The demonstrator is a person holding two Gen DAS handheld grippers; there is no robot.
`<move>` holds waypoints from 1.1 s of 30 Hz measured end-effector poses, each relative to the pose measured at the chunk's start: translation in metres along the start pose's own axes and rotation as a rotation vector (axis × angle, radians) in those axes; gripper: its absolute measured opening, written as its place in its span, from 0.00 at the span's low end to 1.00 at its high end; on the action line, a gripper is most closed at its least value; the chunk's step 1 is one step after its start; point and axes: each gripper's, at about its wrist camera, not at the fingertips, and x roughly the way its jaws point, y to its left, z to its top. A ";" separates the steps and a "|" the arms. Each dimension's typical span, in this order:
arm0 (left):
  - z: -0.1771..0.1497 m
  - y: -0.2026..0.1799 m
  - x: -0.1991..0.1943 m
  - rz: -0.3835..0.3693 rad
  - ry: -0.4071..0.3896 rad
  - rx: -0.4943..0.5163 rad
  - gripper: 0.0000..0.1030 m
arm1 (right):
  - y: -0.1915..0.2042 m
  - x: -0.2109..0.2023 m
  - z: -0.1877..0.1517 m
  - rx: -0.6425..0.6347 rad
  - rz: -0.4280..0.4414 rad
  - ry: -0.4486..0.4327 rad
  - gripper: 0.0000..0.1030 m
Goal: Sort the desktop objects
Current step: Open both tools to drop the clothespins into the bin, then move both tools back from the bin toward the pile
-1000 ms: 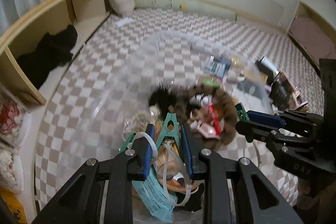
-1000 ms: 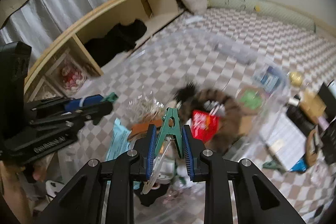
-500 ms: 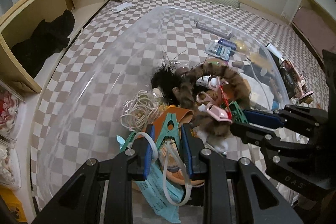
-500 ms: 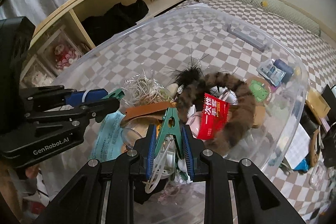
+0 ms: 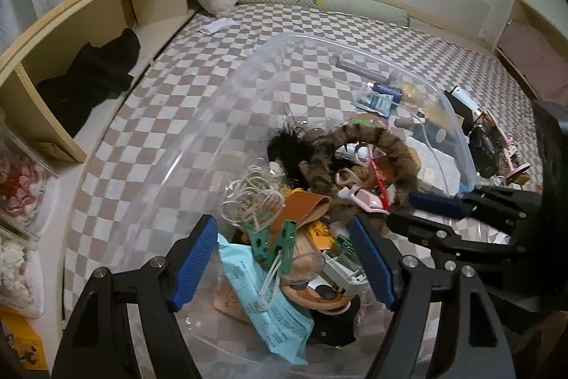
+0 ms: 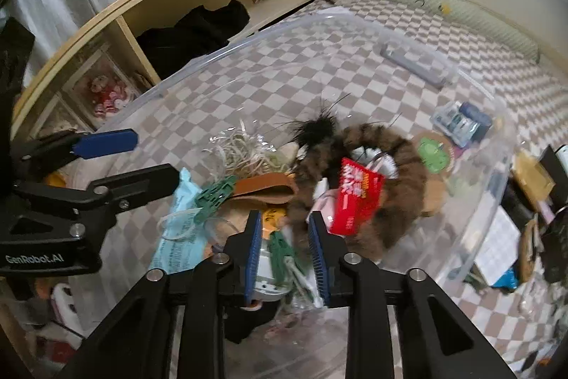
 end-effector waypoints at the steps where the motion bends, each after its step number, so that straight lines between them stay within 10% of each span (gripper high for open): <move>1: 0.000 0.000 -0.001 0.013 -0.005 0.001 0.76 | 0.001 -0.002 0.000 -0.005 -0.023 -0.012 0.63; 5: -0.002 0.000 -0.008 0.063 -0.033 0.007 0.96 | 0.007 -0.014 0.000 -0.054 -0.097 -0.068 0.74; 20: 0.002 -0.002 -0.038 0.113 -0.104 -0.016 1.00 | 0.016 -0.051 -0.002 -0.113 -0.144 -0.150 1.00; 33: 0.012 -0.055 -0.079 0.044 -0.197 0.037 1.00 | -0.028 -0.119 -0.015 -0.093 -0.184 -0.184 1.00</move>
